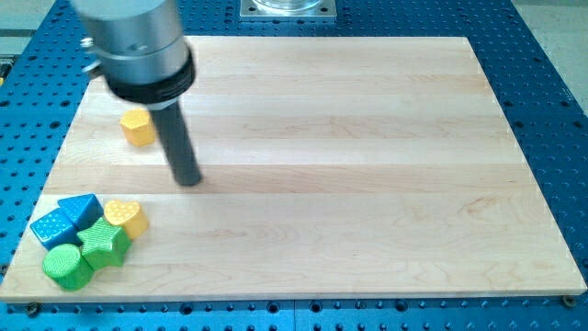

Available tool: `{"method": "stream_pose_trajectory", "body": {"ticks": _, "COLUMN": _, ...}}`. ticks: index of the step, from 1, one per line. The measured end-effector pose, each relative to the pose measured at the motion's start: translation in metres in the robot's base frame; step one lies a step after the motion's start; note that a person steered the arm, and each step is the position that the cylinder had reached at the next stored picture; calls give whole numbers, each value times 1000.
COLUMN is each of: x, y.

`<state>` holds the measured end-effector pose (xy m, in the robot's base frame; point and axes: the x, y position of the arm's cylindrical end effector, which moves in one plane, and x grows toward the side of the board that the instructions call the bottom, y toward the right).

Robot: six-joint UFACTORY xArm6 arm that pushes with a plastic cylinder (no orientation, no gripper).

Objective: Slide the yellow hexagon to the top right of the yellow heart

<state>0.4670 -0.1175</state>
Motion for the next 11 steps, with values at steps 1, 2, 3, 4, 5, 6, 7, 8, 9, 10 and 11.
{"method": "stream_pose_trajectory", "body": {"ticks": 1, "x": -22, "y": 17}}
{"method": "stream_pose_trajectory", "body": {"ticks": 2, "x": -84, "y": 11}}
{"method": "stream_pose_trajectory", "body": {"ticks": 3, "x": -100, "y": -30}}
{"method": "stream_pose_trajectory", "body": {"ticks": 4, "x": -102, "y": -77}}
{"method": "stream_pose_trajectory", "body": {"ticks": 5, "x": -90, "y": -107}}
{"method": "stream_pose_trajectory", "body": {"ticks": 6, "x": -26, "y": -97}}
{"method": "stream_pose_trajectory", "body": {"ticks": 7, "x": -36, "y": -57}}
{"method": "stream_pose_trajectory", "body": {"ticks": 8, "x": -83, "y": -32}}
{"method": "stream_pose_trajectory", "body": {"ticks": 9, "x": -113, "y": -10}}
{"method": "stream_pose_trajectory", "body": {"ticks": 10, "x": -67, "y": -7}}
{"method": "stream_pose_trajectory", "body": {"ticks": 11, "x": -21, "y": -24}}
